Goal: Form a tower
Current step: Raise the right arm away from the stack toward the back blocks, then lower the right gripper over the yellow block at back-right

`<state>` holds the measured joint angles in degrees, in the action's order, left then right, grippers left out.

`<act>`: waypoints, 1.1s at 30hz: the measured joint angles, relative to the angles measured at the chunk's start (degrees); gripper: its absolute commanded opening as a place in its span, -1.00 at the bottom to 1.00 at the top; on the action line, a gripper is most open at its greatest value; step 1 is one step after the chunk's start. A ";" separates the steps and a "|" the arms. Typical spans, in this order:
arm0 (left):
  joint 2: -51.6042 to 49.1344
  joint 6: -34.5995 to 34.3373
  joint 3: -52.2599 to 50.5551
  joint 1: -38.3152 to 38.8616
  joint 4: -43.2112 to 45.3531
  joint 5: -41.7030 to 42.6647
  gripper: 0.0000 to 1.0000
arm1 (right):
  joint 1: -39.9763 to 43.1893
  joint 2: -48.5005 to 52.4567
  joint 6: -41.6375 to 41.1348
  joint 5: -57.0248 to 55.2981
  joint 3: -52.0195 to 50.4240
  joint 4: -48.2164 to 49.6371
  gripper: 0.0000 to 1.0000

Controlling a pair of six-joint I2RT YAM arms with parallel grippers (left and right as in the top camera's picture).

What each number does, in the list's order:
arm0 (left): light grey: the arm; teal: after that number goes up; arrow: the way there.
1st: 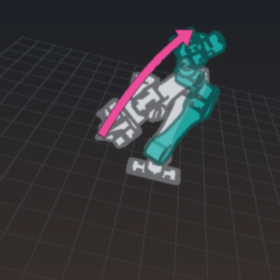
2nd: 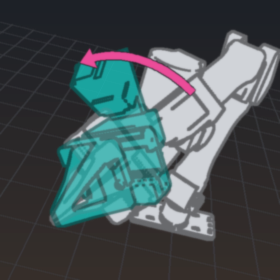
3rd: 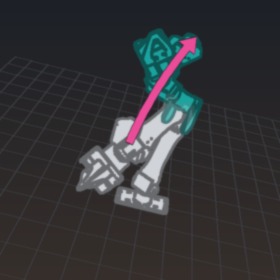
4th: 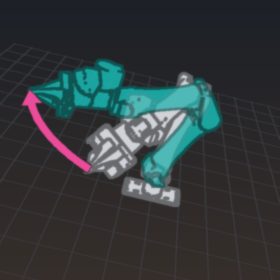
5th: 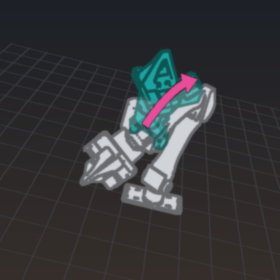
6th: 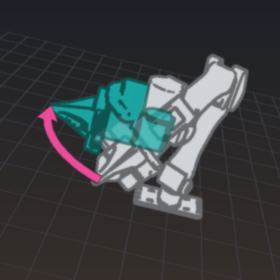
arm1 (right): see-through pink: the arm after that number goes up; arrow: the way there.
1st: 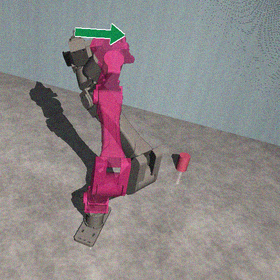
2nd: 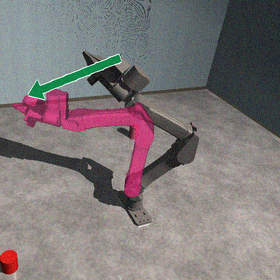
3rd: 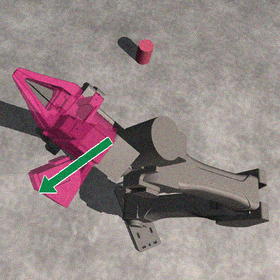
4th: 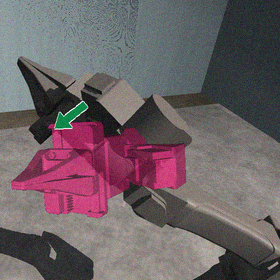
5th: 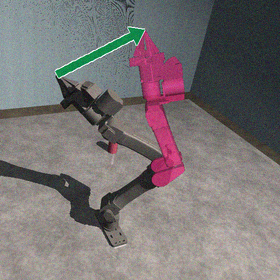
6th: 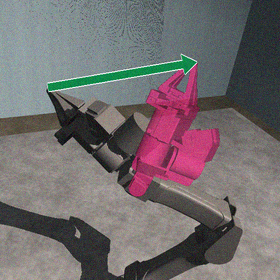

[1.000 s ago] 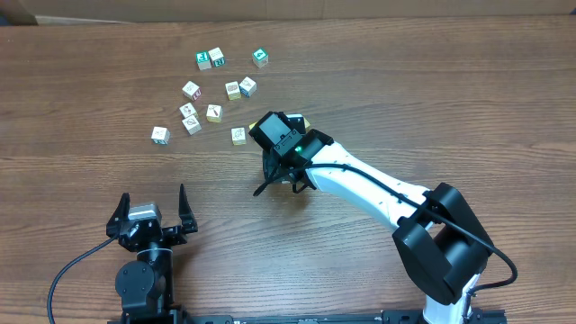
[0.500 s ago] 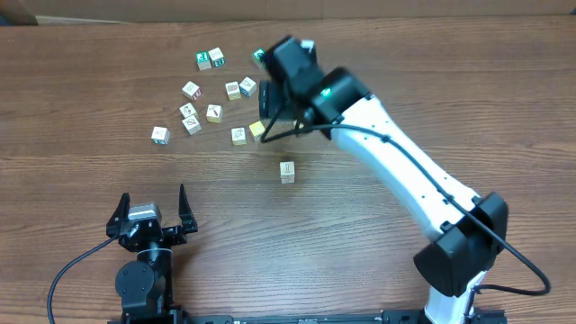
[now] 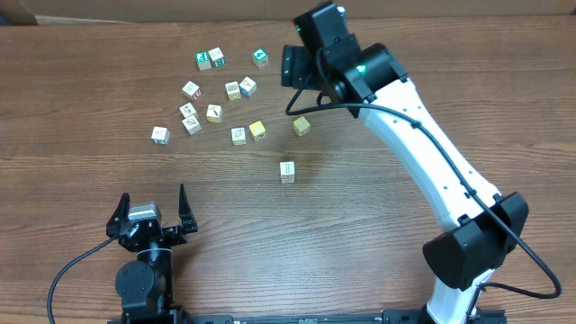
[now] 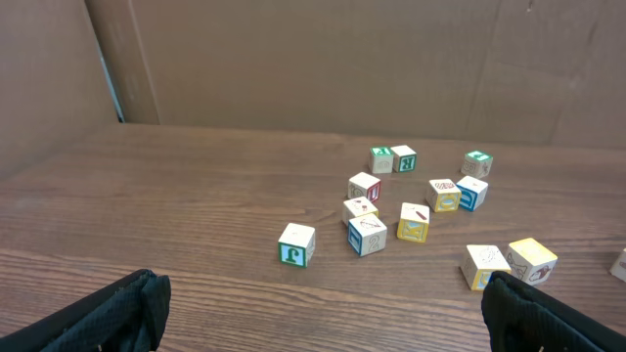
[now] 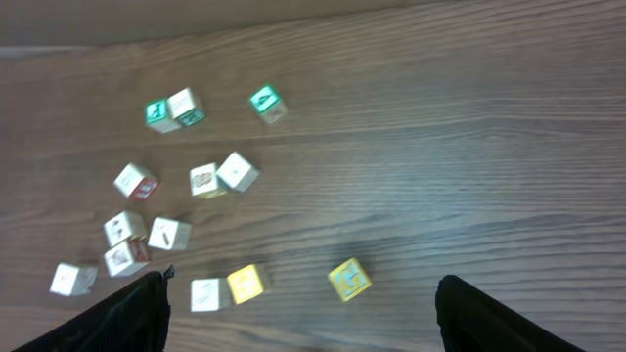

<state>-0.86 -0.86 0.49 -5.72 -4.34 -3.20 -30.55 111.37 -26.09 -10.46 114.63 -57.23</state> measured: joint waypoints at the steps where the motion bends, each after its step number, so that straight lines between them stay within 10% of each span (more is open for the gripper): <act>1: 0.00 0.02 0.00 0.00 0.00 0.00 0.99 | 0.39 0.00 0.09 -0.04 0.00 0.00 0.68; 12: 0.00 0.02 0.00 0.00 0.00 0.00 0.99 | 1.14 0.00 0.13 0.02 0.00 0.39 1.00; 33: 0.00 0.02 0.00 0.00 0.00 0.00 0.99 | 2.21 1.99 3.63 0.15 0.00 4.74 1.00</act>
<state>-0.86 -0.84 0.49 -5.72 -4.34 -3.20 -28.34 113.36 -22.46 -10.31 114.63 -52.49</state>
